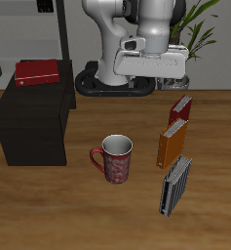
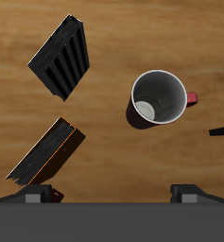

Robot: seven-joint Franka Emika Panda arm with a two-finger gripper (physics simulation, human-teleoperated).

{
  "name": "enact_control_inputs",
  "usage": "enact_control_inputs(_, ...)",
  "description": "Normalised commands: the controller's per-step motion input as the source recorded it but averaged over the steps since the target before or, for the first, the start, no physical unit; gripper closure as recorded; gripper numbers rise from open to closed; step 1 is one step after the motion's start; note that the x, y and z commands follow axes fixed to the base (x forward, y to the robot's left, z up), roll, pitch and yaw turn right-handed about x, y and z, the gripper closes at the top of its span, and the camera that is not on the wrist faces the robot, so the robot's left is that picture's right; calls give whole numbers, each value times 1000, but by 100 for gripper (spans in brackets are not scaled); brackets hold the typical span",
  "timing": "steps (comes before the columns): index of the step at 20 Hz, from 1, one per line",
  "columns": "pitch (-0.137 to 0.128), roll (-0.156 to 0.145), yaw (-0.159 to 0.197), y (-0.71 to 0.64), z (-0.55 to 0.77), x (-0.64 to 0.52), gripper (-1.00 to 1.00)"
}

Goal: Place the right red book flat on top of the shelf and place the orange book flat on top of the shelf

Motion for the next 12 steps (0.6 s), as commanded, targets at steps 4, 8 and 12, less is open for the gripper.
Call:
enact_control_inputs(4,10,47,-51,281,-213,200,-100)
enact_control_inputs(8,22,41,-117,245,-266,165,-100)
enact_control_inputs(12,-23,33,-63,248,-113,10,-100)
